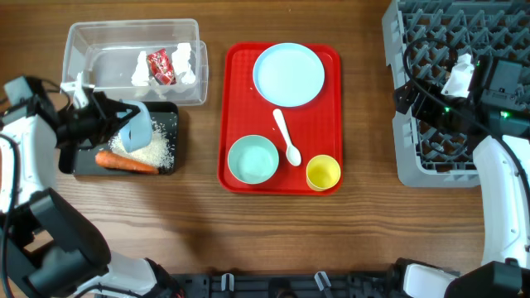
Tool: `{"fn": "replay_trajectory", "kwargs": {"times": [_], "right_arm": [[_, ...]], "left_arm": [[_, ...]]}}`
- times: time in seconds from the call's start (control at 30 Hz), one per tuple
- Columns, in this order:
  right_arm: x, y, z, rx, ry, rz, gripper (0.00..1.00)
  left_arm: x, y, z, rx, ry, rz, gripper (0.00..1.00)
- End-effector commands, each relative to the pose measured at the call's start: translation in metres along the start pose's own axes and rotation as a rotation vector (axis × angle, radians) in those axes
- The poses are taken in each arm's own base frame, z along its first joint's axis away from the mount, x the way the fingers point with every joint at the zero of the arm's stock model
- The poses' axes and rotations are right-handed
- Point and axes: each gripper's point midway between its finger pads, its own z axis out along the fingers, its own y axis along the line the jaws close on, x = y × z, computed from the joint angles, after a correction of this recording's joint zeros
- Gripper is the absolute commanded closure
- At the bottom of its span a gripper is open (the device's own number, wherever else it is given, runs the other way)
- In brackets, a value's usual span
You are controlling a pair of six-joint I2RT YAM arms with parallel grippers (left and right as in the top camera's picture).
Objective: Sort waste into correct bins and load items into the dishwasher rack
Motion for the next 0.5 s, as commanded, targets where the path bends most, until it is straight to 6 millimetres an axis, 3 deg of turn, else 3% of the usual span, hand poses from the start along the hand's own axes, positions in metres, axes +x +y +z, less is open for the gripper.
{"fn": "replay_trajectory", "kwargs": {"times": [0.0,0.27,0.47], "right_arm": [[0.001,-0.002,0.003,0.010,0.006,-0.013,0.00],[0.000,-0.002,0.003,0.009,0.004,-0.013,0.00],[0.000,-0.002,0.003,0.009,0.004,-0.013,0.00]], "left_arm": [[0.006,-0.008,-0.001,0.194,0.004,0.013,0.96],[0.000,-0.041,-0.024,0.489,-0.056,0.050,0.96],[0.001,-0.036,-0.021,0.458,-0.054,0.048,0.96]]}}
